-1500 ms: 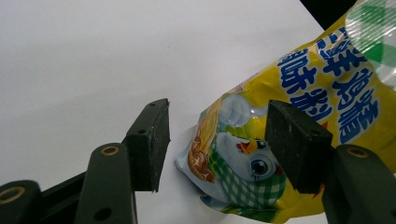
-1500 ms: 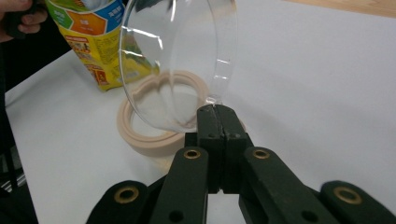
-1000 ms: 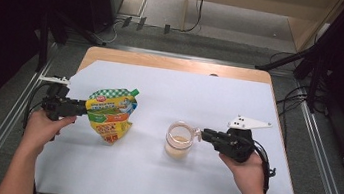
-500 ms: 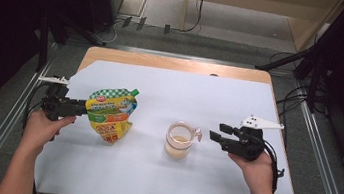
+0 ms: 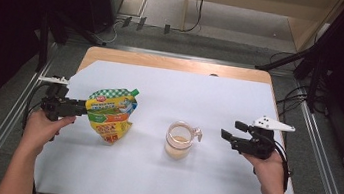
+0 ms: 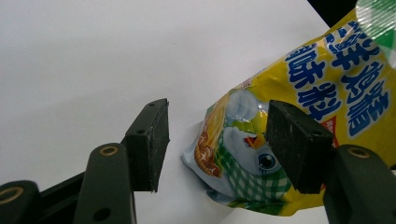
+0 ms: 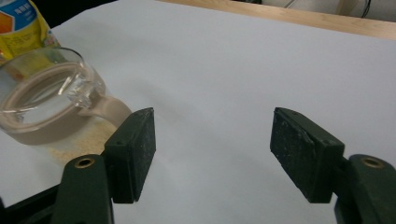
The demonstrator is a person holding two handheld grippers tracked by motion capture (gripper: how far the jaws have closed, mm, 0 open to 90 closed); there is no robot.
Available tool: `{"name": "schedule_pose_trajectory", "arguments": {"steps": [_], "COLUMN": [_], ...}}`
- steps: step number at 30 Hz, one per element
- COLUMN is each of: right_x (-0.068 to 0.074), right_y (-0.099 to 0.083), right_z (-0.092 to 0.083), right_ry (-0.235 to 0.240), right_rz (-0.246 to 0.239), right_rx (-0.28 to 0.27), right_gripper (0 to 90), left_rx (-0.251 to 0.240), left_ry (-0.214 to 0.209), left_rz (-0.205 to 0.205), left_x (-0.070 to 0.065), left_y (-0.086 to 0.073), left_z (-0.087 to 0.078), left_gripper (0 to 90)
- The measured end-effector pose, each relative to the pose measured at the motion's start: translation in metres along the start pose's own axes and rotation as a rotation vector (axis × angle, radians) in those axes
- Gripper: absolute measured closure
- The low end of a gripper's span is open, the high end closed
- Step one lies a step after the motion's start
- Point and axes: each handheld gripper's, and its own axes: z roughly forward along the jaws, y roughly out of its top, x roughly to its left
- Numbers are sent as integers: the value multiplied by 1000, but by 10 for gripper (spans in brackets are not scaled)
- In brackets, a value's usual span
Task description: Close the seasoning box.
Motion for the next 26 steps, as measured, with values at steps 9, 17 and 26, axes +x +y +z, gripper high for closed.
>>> {"name": "schedule_pose_trajectory", "arguments": {"steps": [9, 17, 26], "right_x": [-19, -28, -27], "right_y": [-7, -10, -13], "right_z": [1, 9, 14], "right_ry": [-42, -47, -41], "right_rz": [-5, 17, 18], "right_rx": [39, 75, 106], "right_gripper": [243, 235, 235], "left_rx": [6, 2, 0], "left_ry": [3, 5, 11], "left_rz": [2, 5, 22], "left_x": [0, 0, 2], "left_y": [0, -1, -3], "left_z": [1, 1, 5], "left_gripper": [404, 405, 356]}}
